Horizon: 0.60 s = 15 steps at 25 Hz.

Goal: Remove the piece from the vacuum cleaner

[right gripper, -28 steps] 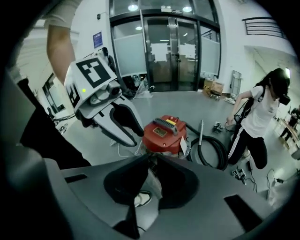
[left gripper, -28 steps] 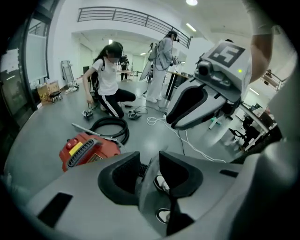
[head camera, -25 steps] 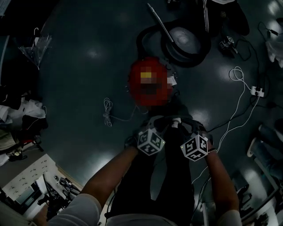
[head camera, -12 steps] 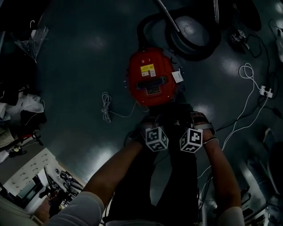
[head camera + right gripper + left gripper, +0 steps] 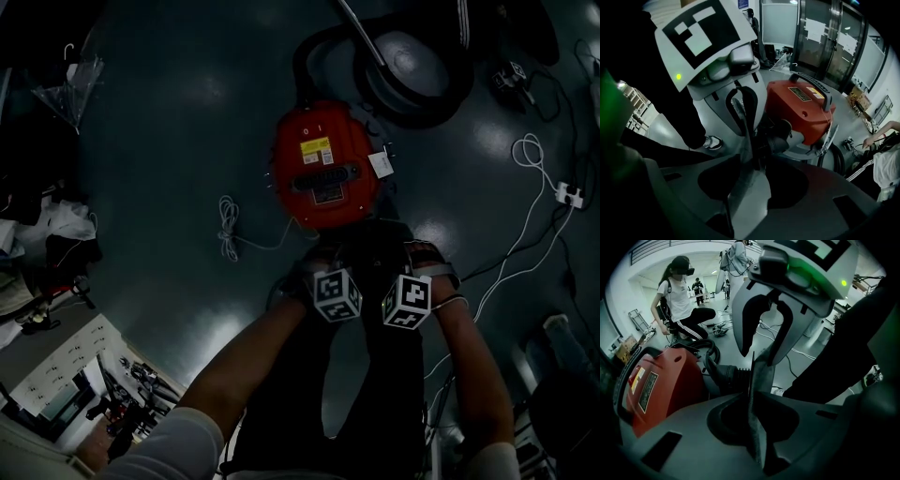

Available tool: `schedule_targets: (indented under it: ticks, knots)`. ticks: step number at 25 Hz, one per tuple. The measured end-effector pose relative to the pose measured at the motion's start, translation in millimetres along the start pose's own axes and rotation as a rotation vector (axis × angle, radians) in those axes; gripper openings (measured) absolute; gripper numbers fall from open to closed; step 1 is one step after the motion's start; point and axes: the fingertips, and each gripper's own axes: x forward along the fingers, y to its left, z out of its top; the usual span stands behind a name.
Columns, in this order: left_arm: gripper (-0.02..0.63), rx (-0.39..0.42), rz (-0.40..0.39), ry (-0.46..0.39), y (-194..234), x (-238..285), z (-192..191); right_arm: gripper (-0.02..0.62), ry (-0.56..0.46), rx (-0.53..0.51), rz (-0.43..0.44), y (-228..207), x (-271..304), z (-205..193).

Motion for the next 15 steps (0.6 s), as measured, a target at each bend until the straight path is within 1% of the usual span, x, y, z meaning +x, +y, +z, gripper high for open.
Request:
schedule_targets:
  ticks: [2, 3, 6, 9, 10, 11, 13, 15]
  knots:
    - [0.043, -0.008, -0.011, -0.003, -2, 1, 0, 0.152, -0.015, 0.024, 0.005, -1, -3, 6]
    - [0.043, -0.01, -0.014, -0.003, -2, 1, -1, 0.153, -0.006, 0.019, 0.003, -1, -1, 6]
    - [0.043, -0.006, -0.016, 0.001, -3, 1, -2, 0.161, 0.057, -0.03, -0.001, 2, 11, -5]
    - [0.041, 0.003, -0.021, -0.002, -2, 0, 0, 0.16, 0.084, -0.044, 0.008, 4, 21, -12]
    - [0.041, 0.006, -0.022, -0.003, -2, 0, 0, 0.151, 0.089, -0.056, 0.009, 5, 23, -12]
    - [0.041, 0.007, -0.023, -0.004, -2, 0, 0, 0.112, 0.094, -0.069, 0.008, 5, 25, -12]
    - [0.041, 0.012, -0.032, -0.003, -3, 0, 0, 0.065, 0.101, -0.084, 0.013, 7, 25, -13]
    - [0.041, 0.024, -0.044, 0.005, -6, -1, -1, 0.046, 0.107, -0.094, 0.024, 12, 24, -13]
